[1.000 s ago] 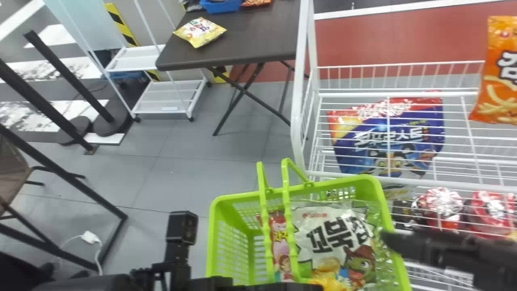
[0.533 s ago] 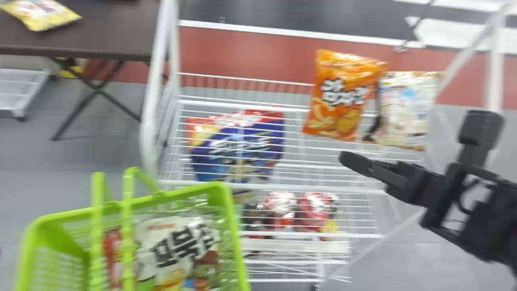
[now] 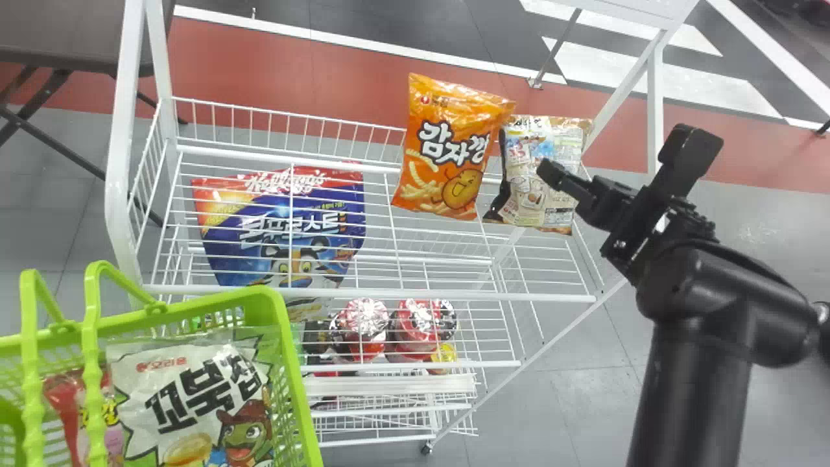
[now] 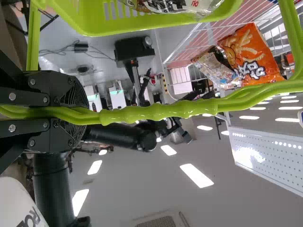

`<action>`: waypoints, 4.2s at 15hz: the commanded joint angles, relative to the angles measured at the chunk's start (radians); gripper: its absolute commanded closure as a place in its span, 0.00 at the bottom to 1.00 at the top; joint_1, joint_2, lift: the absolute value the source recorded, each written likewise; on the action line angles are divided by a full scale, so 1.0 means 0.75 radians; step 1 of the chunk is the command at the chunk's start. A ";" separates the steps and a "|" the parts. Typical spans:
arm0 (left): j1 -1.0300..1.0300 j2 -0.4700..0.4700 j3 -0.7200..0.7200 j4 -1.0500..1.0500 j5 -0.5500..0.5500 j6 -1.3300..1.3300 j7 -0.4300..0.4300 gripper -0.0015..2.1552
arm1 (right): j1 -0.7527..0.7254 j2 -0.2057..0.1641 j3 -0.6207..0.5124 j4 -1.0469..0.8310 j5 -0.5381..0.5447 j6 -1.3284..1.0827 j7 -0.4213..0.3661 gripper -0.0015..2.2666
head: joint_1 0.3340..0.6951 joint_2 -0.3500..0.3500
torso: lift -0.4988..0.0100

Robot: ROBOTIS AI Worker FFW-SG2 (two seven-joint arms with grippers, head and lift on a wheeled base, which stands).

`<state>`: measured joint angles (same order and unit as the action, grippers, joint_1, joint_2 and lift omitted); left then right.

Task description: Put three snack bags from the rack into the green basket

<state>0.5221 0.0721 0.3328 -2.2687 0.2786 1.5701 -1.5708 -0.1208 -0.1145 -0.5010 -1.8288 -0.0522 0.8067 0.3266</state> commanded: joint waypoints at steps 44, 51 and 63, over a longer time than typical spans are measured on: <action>0.067 -0.014 -0.045 -0.053 0.003 0.002 -0.013 1.00 | 0.658 0.073 0.997 -0.848 -0.385 1.021 0.051 0.00 | 1.00 1.00 | 0.98; 0.067 -0.010 -0.037 -0.049 0.003 0.002 -0.013 1.00 | 0.801 0.102 0.545 -1.118 -0.413 0.801 0.174 0.01 | 1.00 0.80 | 0.98; 0.089 -0.037 -0.024 -0.033 -0.003 0.002 -0.013 1.00 | 1.096 0.154 0.551 -0.302 -0.092 -1.105 -0.004 0.03 | 1.00 0.18 | 0.98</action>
<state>0.5846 0.0506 0.3141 -2.2952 0.2801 1.5701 -1.5708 0.6977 -0.0001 -0.1038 -2.0870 -0.1551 0.0055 0.3401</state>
